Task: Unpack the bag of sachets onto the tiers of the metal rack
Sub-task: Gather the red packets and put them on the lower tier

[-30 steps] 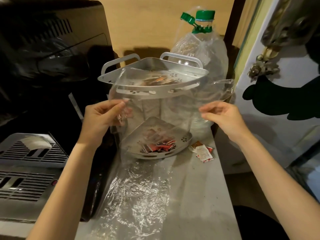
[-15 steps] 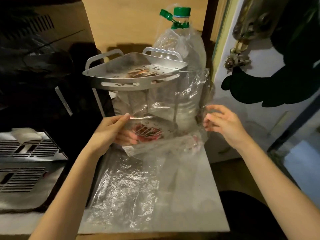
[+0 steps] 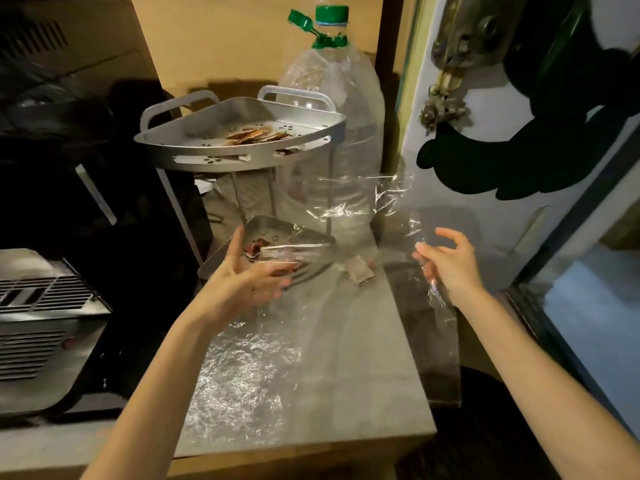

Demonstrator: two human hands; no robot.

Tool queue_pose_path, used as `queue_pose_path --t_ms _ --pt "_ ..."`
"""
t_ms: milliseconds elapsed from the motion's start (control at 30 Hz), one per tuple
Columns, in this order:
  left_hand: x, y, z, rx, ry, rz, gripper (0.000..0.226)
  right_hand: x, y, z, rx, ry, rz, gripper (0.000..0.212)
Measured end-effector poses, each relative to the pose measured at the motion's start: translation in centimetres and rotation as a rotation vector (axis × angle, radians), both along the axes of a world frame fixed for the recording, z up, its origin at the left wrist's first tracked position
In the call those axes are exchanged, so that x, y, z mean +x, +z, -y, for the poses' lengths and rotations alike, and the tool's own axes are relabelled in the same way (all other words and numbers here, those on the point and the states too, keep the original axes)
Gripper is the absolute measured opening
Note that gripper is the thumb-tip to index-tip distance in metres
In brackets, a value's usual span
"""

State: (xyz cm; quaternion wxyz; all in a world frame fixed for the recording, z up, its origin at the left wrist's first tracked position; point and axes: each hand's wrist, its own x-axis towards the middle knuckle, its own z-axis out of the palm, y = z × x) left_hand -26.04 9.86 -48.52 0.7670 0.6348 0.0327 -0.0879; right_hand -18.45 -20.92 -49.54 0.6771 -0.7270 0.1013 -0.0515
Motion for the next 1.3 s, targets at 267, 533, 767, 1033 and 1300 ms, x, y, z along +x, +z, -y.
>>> queue_pose_path --t_ms 267,533,767,1033,1300 --pt "0.9 -1.0 2.4 0.401 0.016 0.080 0.052 -0.3 -0.7 1.2 0.059 0.023 -0.046 0.054" --pt "1.8 -0.7 2.2 0.834 0.171 0.180 0.038 -0.7 0.2 1.7 -0.431 0.354 0.024 0.036" --pt "1.2 0.9 0.9 1.090 0.207 0.245 0.013 0.5 2.1 0.5 -0.600 0.362 0.208 0.010" --pt "-0.5 2.7 -1.1 0.644 -0.403 0.073 0.008 2.4 5.7 -4.1 -0.377 0.378 0.394 0.015" --pt "-1.5 -0.6 -1.9 0.444 -0.412 -0.090 0.029 4.5 5.1 -11.3 -0.371 0.506 0.387 0.033"
